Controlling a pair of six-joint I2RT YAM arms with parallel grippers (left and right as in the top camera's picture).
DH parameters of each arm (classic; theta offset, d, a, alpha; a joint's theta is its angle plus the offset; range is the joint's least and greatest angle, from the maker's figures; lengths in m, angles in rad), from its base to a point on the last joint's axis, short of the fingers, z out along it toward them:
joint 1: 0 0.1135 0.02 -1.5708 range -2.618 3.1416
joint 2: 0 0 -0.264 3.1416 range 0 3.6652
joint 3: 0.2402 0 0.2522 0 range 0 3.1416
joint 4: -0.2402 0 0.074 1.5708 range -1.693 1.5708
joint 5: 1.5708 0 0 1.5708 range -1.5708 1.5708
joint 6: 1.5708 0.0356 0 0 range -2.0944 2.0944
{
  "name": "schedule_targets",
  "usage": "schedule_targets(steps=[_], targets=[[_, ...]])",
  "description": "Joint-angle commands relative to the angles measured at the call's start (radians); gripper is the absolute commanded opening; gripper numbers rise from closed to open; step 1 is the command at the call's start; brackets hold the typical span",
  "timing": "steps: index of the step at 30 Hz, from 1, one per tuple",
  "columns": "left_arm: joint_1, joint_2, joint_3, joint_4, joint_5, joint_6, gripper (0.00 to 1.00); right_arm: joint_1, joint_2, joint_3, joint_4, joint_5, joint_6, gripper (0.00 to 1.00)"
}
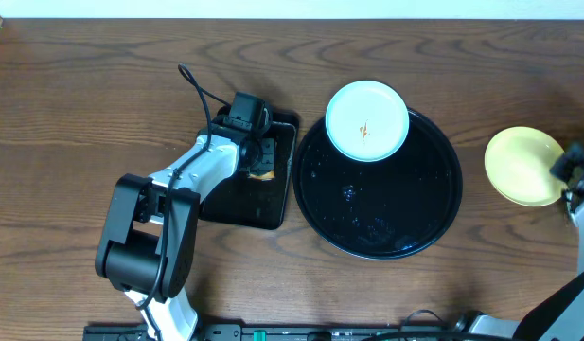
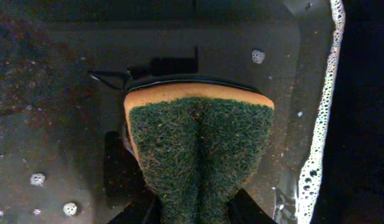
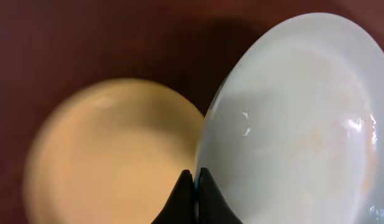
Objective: Clean dirty plates on tray and stack at the side
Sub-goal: 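Move the right gripper to the remaining pale green plate rim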
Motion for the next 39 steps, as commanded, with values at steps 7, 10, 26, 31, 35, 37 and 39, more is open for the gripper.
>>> schedule_targets(steps=[7, 10, 26, 31, 35, 37, 39], targets=[[0.002, 0.011, 0.001, -0.013, -0.006, 0.017, 0.28, 0.187, 0.009, 0.021, 0.087, -0.07, -0.044, 0.01], [0.002, 0.011, 0.001, -0.013, -0.006, 0.017, 0.28, 0.218, 0.03, 0.021, 0.09, -0.066, -0.05, 0.01], [0.002, 0.011, 0.001, -0.012, -0.006, 0.017, 0.37, 0.284, 0.075, 0.021, 0.009, -0.34, -0.05, 0.28], [0.002, 0.013, 0.001, -0.007, -0.006, 0.017, 0.44, 0.335, 0.074, 0.021, -0.042, -0.403, -0.05, 0.32], [0.001, 0.019, 0.001, 0.009, -0.006, 0.017, 0.44, 0.386, 0.074, 0.021, -0.082, -0.415, -0.05, 0.32], [0.0, 0.037, 0.0, 0.028, -0.005, 0.016, 0.13, 0.417, 0.074, 0.021, -0.094, -0.415, -0.05, 0.32], [-0.002, 0.06, 0.0, 0.032, -0.005, 0.017, 0.07, 0.446, 0.074, 0.021, -0.1, -0.415, -0.05, 0.31]])
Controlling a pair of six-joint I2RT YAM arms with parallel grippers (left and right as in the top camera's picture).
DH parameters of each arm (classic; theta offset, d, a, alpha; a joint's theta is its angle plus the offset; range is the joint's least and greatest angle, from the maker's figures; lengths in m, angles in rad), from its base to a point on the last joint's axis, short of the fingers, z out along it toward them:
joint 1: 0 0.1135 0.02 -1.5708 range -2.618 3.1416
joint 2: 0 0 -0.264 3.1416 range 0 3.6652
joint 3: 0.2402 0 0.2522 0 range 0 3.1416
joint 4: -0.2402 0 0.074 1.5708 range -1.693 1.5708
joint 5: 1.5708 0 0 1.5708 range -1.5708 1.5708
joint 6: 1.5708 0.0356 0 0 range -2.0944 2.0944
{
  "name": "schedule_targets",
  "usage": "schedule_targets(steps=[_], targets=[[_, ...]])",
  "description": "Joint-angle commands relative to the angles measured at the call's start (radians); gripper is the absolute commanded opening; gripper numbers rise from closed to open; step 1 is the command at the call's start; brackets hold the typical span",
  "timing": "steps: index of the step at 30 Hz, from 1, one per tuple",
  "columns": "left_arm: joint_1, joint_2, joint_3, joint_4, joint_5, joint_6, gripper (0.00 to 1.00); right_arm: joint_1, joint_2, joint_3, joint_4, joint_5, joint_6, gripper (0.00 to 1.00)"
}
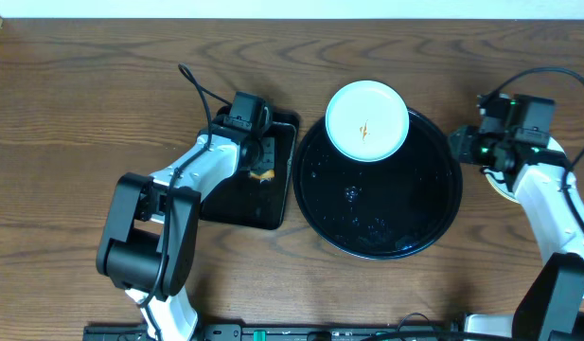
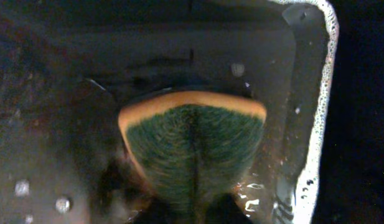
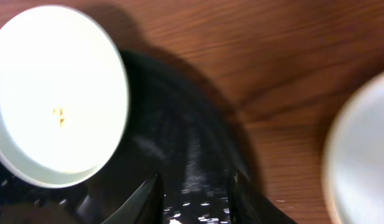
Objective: Clean dirty plates on tray and stack at the side
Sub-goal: 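Move the right gripper to the remaining pale green plate rim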
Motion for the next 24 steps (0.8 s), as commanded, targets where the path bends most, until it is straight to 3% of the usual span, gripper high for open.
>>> schedule_targets(steps=[1, 6, 9, 11, 24], targets=[[-0.001, 0.056, 0.0, -0.004, -0.006, 0.011, 0.07, 0.052, 0.005, 0.014, -0.007, -0.025, -0.005, 0.31], [0.009, 0.033, 0.011, -0.003, -0.006, 0.023, 0.09, 0.112, 0.005, 0.014, -0.001, -0.025, -0.006, 0.32], [0.009, -0.024, 0.014, 0.015, -0.006, 0.023, 0.41, 0.144, 0.005, 0.014, 0.014, -0.025, -0.03, 0.34], [0.009, -0.055, 0.014, 0.029, -0.007, 0.023, 0.53, 0.17, 0.005, 0.014, 0.025, -0.025, -0.049, 0.35], [0.009, 0.016, 0.006, 0.095, -0.007, 0.022, 0.54, 0.282, 0.035, 0.014, 0.084, 0.084, -0.047, 0.39]])
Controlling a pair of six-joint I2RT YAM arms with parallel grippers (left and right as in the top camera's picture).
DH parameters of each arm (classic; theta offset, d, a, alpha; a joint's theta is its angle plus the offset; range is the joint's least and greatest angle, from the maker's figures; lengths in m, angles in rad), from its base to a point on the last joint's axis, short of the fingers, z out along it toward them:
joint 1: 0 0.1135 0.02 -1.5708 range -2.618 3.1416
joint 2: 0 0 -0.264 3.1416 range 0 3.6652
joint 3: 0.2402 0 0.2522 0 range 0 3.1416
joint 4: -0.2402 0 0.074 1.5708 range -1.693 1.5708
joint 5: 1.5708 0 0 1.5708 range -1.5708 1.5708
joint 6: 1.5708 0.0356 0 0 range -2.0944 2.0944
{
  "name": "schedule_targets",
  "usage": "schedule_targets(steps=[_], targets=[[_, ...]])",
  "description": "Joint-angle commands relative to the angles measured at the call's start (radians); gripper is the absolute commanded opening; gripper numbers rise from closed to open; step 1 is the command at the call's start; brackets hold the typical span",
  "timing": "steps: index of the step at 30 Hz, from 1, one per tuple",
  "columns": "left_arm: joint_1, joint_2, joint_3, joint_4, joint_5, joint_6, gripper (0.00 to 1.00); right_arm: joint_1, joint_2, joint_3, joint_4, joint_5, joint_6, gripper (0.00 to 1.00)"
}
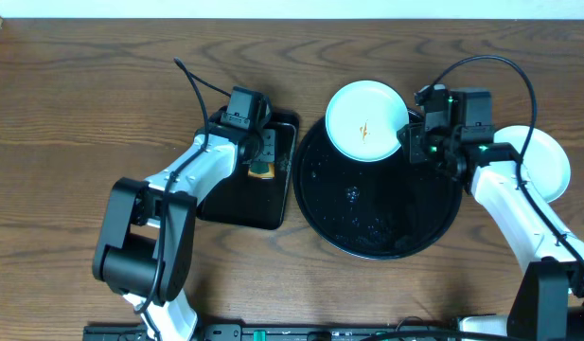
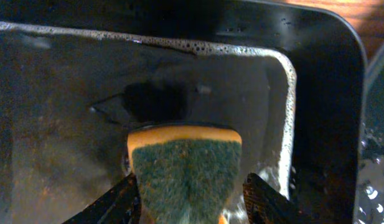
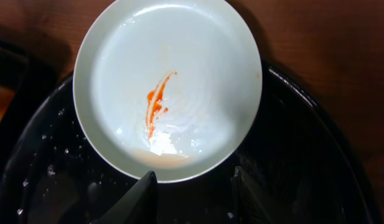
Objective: Clean dirty plates on tray and stack at the side
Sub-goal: 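Move the right gripper to the remaining pale green plate rim, then grip the pale green plate rim with the right gripper and tilt it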
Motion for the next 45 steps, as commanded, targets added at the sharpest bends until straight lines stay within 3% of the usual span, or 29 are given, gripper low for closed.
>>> schedule_targets(steps=[1, 2, 4, 9, 11, 12, 18, 23, 29, 33, 38, 45], targets=[[0.005, 0.046, 0.002, 0.038, -0.006, 0.006, 0.54, 0.021, 0.042, 0.014, 0.008, 0.04, 0.002, 0.39], [0.005, 0.05, 0.002, 0.049, -0.006, 0.006, 0.49, 0.024, 0.054, 0.014, 0.011, 0.04, 0.009, 0.39], [0.005, 0.051, 0.002, 0.07, -0.006, 0.006, 0.08, 0.03, 0.078, 0.014, 0.023, 0.039, 0.012, 0.39], [0.009, 0.033, 0.004, 0.079, -0.006, 0.01, 0.08, 0.029, 0.134, 0.014, 0.072, 0.041, 0.063, 0.4], [0.011, 0.016, 0.004, 0.053, -0.006, 0.01, 0.46, 0.025, 0.155, 0.014, 0.098, 0.048, 0.112, 0.44], [0.011, 0.007, 0.004, 0.036, -0.006, 0.01, 0.52, 0.022, 0.167, 0.014, 0.112, 0.048, 0.135, 0.46], [0.01, -0.009, 0.003, -0.08, -0.006, 0.009, 0.55, 0.013, 0.248, 0.014, 0.177, 0.047, 0.223, 0.47], [0.008, -0.009, -0.005, -0.106, -0.006, 0.01, 0.55, 0.013, 0.309, 0.014, 0.196, 0.047, 0.262, 0.41], [0.008, -0.009, -0.006, -0.11, -0.006, 0.01, 0.32, 0.013, 0.334, 0.014, 0.202, 0.047, 0.281, 0.18], [0.008, -0.009, -0.006, -0.113, -0.006, 0.009, 0.22, 0.013, 0.332, 0.014, 0.187, 0.047, 0.281, 0.01], [0.008, -0.009, -0.006, -0.13, -0.006, 0.01, 0.08, 0.013, 0.329, 0.014, 0.108, 0.047, 0.264, 0.01], [0.008, -0.009, -0.006, -0.151, -0.006, 0.01, 0.08, 0.013, 0.29, 0.014, -0.041, 0.048, 0.21, 0.01]])
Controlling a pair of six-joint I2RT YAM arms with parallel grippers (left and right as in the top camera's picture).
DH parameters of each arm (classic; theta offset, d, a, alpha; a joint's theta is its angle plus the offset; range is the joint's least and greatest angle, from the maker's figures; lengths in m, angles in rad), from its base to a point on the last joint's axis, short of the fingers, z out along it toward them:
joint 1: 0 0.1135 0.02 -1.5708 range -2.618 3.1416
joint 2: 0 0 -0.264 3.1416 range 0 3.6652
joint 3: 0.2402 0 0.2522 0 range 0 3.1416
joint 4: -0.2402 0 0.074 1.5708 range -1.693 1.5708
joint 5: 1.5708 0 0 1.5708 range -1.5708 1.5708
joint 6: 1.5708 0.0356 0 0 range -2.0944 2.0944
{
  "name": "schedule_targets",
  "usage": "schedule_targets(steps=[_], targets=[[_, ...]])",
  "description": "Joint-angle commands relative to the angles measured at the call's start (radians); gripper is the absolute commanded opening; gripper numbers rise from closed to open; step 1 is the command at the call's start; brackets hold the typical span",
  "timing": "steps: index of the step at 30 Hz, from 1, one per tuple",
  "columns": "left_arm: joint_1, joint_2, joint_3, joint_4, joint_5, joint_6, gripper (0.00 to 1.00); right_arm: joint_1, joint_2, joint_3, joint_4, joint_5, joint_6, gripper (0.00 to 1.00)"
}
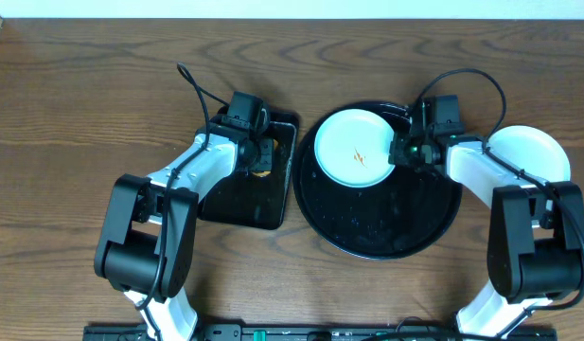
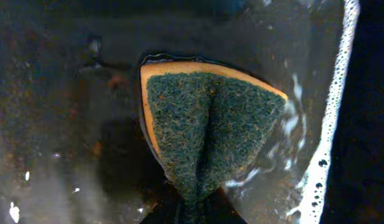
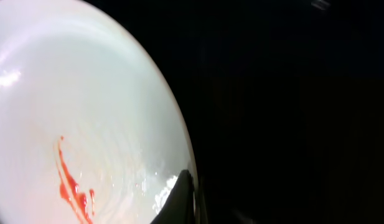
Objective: Clean dirty plates on tray and stack at the side
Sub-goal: 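Grip the pale green plate rim with the right gripper and tilt it, then lift the sponge from the black tray with the left gripper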
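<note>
A white plate (image 1: 353,156) with a red-orange smear lies in the round black tray (image 1: 441,216). My right gripper (image 1: 398,152) is shut on the plate's right rim; in the right wrist view its fingers (image 3: 182,196) pinch the rim of the plate (image 3: 73,118). A clean white plate (image 1: 530,161) rests on the table at the right. My left gripper (image 1: 256,154) is shut on a green-and-orange sponge (image 2: 210,127), which it holds folded in soapy water.
A black rectangular basin (image 1: 263,206) of soapy water sits left of the round tray, with foam along its wall (image 2: 333,118). Water drops lie on the round tray's floor. Cables run from both arms over the brown wooden table (image 1: 64,114).
My right gripper was open above the dirty plate's right edge; now it is shut on that rim, and the plate sits further down-left in the tray. The sponge is lower in the water.
My right gripper first held a white plate over a yellow one at the right. Then it was open and nearer the tray, with the white plate left on the yellow. It stood open over the dirty plate, and now grips it. The left gripper kept the sponge in the basin.
</note>
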Motion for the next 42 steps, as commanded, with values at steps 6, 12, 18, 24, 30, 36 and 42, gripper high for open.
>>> schedule_targets(steps=[6, 12, 18, 24, 30, 36, 42], targets=[[0.002, -0.018, -0.006, 0.01, -0.006, 0.008, 0.42, -0.001, -0.012, -0.022, -0.149, 0.074, -0.058, 0.01], [0.002, -0.018, -0.006, 0.029, -0.006, 0.008, 0.08, -0.001, -0.012, -0.022, -0.191, 0.129, -0.066, 0.01], [0.002, -0.098, 0.006, 0.034, -0.006, 0.008, 0.08, -0.001, -0.012, -0.022, -0.192, 0.129, -0.066, 0.01], [0.002, -0.217, 0.005, 0.037, -0.006, 0.008, 0.08, -0.001, -0.012, -0.022, -0.192, 0.129, -0.066, 0.01], [0.002, -0.284, 0.005, 0.042, -0.006, 0.008, 0.08, -0.001, -0.012, -0.022, -0.191, 0.129, -0.066, 0.01], [0.003, -0.309, 0.005, 0.078, -0.006, 0.008, 0.08, -0.001, -0.012, -0.022, -0.192, 0.129, -0.066, 0.01], [0.003, -0.338, 0.005, 0.166, -0.006, 0.008, 0.08, -0.001, -0.012, -0.022, -0.192, 0.129, -0.066, 0.01]])
